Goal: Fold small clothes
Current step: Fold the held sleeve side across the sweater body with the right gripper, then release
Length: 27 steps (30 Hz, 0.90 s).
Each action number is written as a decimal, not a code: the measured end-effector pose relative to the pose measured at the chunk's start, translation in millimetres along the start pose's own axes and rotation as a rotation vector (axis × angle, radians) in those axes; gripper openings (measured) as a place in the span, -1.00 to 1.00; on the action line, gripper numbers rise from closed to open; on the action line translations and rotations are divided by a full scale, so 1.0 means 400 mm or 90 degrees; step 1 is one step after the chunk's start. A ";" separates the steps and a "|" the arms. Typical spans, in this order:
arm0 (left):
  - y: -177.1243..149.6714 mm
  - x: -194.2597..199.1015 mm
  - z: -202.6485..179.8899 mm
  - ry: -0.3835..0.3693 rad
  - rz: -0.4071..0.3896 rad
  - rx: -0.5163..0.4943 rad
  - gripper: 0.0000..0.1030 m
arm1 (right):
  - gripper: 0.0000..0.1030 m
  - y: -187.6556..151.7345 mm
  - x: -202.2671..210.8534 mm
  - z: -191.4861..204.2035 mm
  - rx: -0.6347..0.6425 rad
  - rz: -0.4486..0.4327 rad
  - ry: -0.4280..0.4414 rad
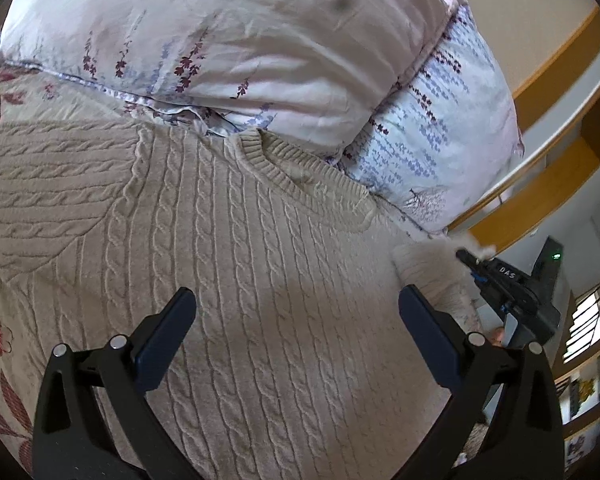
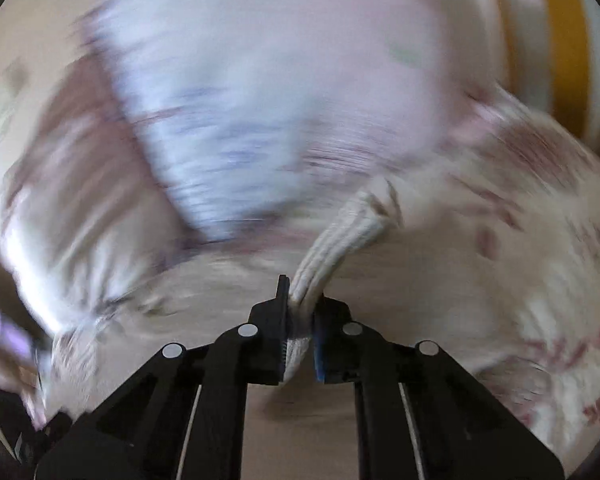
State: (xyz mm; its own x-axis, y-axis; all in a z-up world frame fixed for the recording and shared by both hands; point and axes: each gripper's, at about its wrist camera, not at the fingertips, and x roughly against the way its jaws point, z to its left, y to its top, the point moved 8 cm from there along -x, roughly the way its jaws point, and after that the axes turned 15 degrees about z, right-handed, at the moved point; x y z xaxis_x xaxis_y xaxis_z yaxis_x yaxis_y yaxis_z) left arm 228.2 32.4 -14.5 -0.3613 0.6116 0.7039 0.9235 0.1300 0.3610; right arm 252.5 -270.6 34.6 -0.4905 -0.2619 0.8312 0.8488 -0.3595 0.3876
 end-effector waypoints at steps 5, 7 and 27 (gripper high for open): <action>0.002 -0.012 -0.005 -0.045 0.014 0.030 0.92 | 0.01 -0.175 -0.116 0.292 0.237 0.169 0.126; 0.001 -0.025 -0.009 -0.057 0.025 0.039 0.87 | 0.10 -0.254 -0.165 0.324 0.271 0.239 0.133; 0.011 -0.236 -0.073 -0.087 0.161 0.118 -0.85 | 0.16 -0.166 0.036 -0.208 -0.189 0.094 0.220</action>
State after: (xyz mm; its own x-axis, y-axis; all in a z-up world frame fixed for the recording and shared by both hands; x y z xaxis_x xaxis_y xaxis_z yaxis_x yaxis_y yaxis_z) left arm 262.6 -47.4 -61.3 -0.1088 0.7399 0.6639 0.9939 0.0934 0.0589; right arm 172.7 -325.0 -12.3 -0.4485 -0.5937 0.6681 0.8461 -0.5228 0.1034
